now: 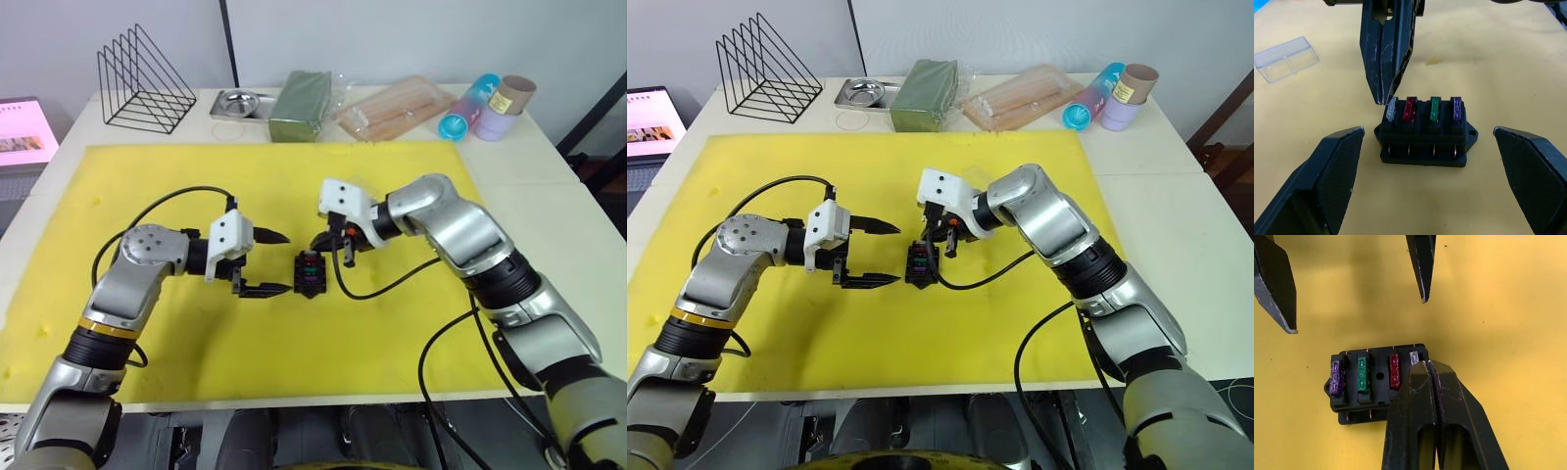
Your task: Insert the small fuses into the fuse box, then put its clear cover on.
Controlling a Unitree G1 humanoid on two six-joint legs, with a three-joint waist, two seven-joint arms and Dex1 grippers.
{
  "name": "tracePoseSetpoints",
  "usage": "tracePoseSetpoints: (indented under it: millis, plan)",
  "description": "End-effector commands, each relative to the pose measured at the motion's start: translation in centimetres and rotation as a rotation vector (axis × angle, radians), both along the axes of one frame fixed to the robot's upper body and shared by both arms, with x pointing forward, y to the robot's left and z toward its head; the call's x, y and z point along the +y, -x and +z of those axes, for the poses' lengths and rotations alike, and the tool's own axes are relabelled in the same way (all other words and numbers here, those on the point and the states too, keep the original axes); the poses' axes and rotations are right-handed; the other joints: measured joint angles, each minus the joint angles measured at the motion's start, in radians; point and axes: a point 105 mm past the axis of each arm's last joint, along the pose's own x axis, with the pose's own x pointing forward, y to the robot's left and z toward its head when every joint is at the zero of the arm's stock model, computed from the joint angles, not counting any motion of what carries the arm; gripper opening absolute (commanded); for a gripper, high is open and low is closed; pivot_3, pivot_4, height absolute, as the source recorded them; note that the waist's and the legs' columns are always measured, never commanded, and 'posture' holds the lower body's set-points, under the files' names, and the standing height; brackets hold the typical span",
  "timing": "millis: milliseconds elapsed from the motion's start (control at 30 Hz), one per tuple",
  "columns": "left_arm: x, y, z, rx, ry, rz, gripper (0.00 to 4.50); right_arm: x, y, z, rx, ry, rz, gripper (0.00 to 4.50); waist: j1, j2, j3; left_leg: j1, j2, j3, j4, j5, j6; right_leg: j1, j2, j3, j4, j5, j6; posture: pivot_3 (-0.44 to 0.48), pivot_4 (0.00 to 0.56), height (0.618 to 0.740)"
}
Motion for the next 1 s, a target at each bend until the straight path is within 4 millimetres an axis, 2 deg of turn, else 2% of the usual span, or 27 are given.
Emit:
tracePoseSetpoints:
  millis: [33, 167, 367, 500, 700, 1000]
  plan:
    - [0.0, 0.0, 0.8, -0.034, 0.002, -0.008, 4.5, 0.4, 0.2, -0.2, 0.0, -0.005, 0.02, 0.02, 0.0, 0.0, 0.0, 0.0, 0.0, 0.0, 0.0, 0.0, 0.0, 0.0, 0.0, 0.0, 0.0, 0.0, 0.0, 0.0, 0.15, 0.74]
    - [0.0, -0.1, 0.9, -0.036, 0.003, -0.005, 4.5, 0.4, 0.2, -0.6, 0.0, 0.004, 0.021, 0.02, 0.0, 0.0, 0.0, 0.0, 0.0, 0.0, 0.0, 0.0, 0.0, 0.0, 0.0, 0.0, 0.0, 0.0, 0.0, 0.0, 0.15, 0.74]
    - [0.0, 0.0, 0.8, -0.036, 0.003, -0.001, 4.5, 0.8, 0.0, 1.4, -0.03, -0.069, 0.025, 0.02, 0.0, 0.0, 0.0, 0.0, 0.0, 0.0, 0.0, 0.0, 0.0, 0.0, 0.0, 0.0, 0.0, 0.0, 0.0, 0.0, 0.15, 0.74]
    - [0.0, -0.1, 0.9, -0.036, 0.004, -0.001, 4.5, 0.8, 0.5, 1.8, -0.029, -0.078, 0.054, 0.02, 0.0, 0.0, 0.0, 0.0, 0.0, 0.0, 0.0, 0.0, 0.0, 0.0, 0.0, 0.0, 0.0, 0.0, 0.0, 0.0, 0.15, 0.74]
    - [-0.1, -0.1, 0.9, -0.037, 0.005, -0.004, 4.5, 0.8, 0.6, 1.6, -0.019, -0.081, 0.056, 0.02, 0.0, 0.0, 0.0, 0.0, 0.0, 0.0, 0.0, 0.0, 0.0, 0.0, 0.0, 0.0, 0.0, 0.0, 0.0, 0.0, 0.15, 0.74]
    - [-0.1, -0.1, 0.9, -0.039, 0.005, -0.003, 4.5, 0.3, 0.5, 0.1, -0.004, -0.042, 0.043, 0.02, 0.0, 0.0, 0.0, 0.0, 0.0, 0.0, 0.0, 0.0, 0.0, 0.0, 0.0, 0.0, 0.0, 0.0, 0.0, 0.0, 0.15, 0.74]
